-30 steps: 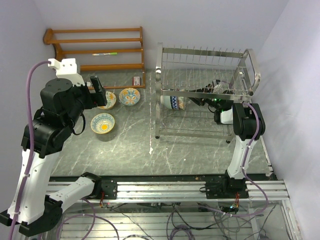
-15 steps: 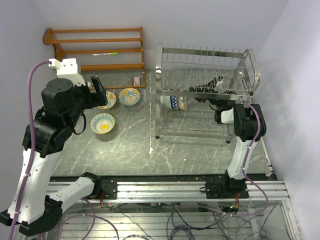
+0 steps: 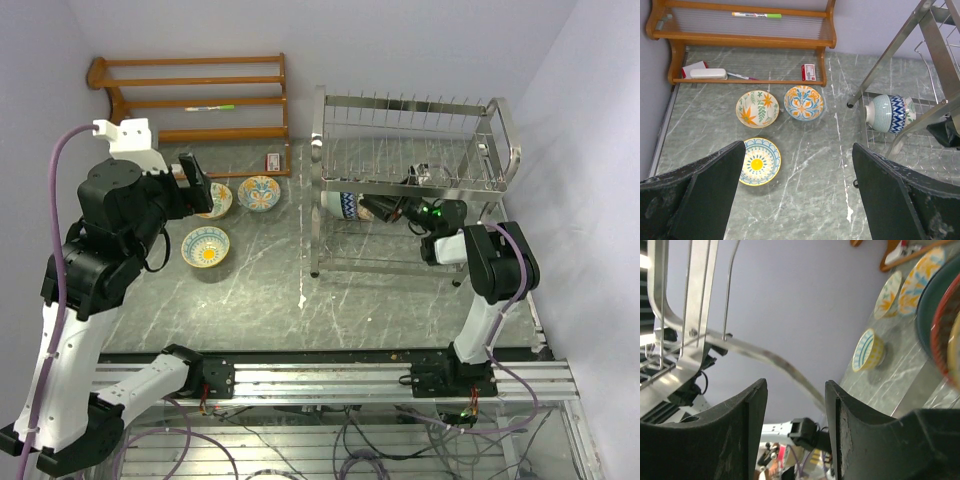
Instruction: Load the bowls into the dish rack
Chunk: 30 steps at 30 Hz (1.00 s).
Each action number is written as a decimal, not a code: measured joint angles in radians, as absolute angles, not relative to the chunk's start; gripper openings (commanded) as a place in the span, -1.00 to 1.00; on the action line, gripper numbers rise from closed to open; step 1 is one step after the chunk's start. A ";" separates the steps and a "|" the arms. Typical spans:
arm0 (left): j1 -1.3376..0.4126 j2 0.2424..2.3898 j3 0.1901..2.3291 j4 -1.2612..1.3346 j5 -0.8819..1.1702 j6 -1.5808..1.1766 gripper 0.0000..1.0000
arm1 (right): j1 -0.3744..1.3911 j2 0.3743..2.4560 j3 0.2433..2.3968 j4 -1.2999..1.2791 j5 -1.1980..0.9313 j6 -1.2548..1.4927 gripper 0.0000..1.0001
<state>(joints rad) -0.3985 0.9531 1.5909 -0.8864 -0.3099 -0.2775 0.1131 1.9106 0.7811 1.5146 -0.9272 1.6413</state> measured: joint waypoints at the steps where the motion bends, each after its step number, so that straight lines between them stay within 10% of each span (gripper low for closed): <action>1: -0.398 0.950 1.591 -0.886 -0.309 -0.278 0.98 | 0.123 1.890 0.753 1.514 -0.926 1.640 -0.02; 17: -0.398 0.876 1.591 -0.891 -0.283 -0.277 0.98 | 0.289 1.472 0.369 1.345 -0.809 1.499 -0.02; 30: -0.398 0.831 1.591 -0.917 -0.268 -0.278 0.98 | 0.704 0.994 0.424 0.513 -0.457 1.147 -0.01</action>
<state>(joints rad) -0.3985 0.8307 1.5913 -0.9173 -0.2684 -0.2779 0.7040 0.9936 0.4240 0.5133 -0.4572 1.1465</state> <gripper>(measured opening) 0.992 0.501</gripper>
